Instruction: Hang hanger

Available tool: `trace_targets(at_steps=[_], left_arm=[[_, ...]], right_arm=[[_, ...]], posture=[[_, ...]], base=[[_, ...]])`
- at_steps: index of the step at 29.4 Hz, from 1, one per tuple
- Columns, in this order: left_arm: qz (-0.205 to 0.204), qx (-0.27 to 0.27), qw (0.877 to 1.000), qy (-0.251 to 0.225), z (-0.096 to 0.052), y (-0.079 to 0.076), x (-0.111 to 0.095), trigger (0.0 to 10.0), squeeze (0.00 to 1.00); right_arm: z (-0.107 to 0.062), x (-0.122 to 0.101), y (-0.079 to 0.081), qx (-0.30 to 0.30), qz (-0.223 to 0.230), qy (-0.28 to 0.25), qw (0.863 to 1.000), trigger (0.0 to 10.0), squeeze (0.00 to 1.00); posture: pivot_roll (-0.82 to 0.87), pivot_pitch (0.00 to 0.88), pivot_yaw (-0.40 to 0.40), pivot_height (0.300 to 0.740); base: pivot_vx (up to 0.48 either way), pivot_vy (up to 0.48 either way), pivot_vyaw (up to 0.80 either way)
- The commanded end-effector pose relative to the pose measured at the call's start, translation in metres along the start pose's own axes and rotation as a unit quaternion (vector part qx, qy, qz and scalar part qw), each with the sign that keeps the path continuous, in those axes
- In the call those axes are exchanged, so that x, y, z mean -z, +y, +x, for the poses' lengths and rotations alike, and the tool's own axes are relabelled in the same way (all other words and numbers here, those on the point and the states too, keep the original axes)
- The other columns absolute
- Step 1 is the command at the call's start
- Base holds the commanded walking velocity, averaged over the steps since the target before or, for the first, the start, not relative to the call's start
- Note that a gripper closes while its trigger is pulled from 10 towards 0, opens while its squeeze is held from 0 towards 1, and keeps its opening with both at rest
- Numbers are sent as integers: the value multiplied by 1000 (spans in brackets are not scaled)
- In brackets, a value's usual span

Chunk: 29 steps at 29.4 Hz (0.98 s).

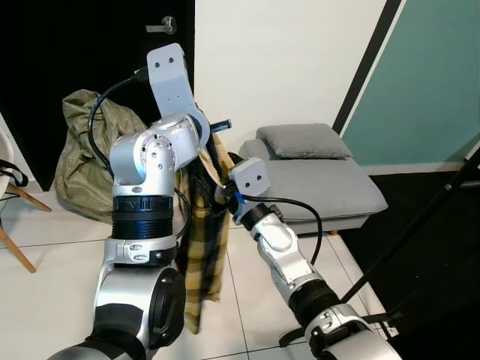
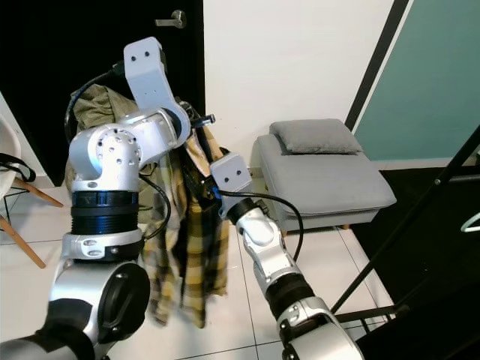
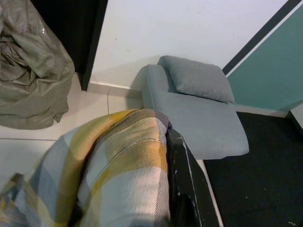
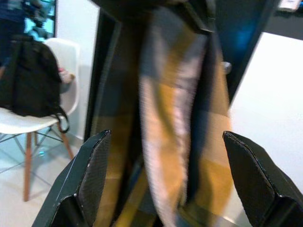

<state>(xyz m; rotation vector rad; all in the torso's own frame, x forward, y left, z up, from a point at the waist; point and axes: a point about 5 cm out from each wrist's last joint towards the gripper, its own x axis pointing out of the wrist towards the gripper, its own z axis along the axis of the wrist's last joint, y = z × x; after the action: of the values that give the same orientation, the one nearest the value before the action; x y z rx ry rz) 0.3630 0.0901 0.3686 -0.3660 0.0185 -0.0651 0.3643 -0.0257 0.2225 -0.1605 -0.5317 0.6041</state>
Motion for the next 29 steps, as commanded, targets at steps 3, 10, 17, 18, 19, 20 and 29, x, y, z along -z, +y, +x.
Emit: trace_targets(at_steps=[3, 10, 17, 18, 19, 20, 29], left_arm=[[-2, 15, 1000, -9, -5, -8, -2, 0, 0], [-2, 14, 1000, -7, -5, -7, -2, 0, 0], [-3, 14, 1000, -6, -5, -7, -2, 0, 0], [-2, 14, 1000, -6, -5, -7, -2, 0, 0], [-2, 14, 1000, -6, -5, -7, -2, 0, 0], [-2, 14, 1000, -6, -5, -7, -2, 0, 0], [-1, 16, 1000, -6, -4, -10, -2, 0, 0]], right_arm=[[1, 1, 4, -19, 2, 0, 1000, 0, 0], [1, 2, 4, -19, 10, -6, 1000, 0, 0], [1, 2, 3, -18, 13, -7, 1000, 0, 0], [1, 2, 3, -18, 15, -7, 1000, 0, 0], [1, 2, 3, -18, 16, -8, 1000, 0, 0], [1, 2, 3, -18, 16, -8, 1000, 0, 0], [2, 3, 2, -19, 20, -7, 1000, 0, 0]], posture=[[69, 199, -85, 740], [68, 199, -84, 740], [69, 202, -85, 740], [69, 202, -85, 740], [69, 204, -85, 740], [69, 204, -85, 740], [69, 208, -87, 740]], base=[[0, 0, 0], [0, 0, 0], [0, 0, 0], [0, 0, 0], [0, 0, 0], [0, 0, 0], [0, 0, 0]])
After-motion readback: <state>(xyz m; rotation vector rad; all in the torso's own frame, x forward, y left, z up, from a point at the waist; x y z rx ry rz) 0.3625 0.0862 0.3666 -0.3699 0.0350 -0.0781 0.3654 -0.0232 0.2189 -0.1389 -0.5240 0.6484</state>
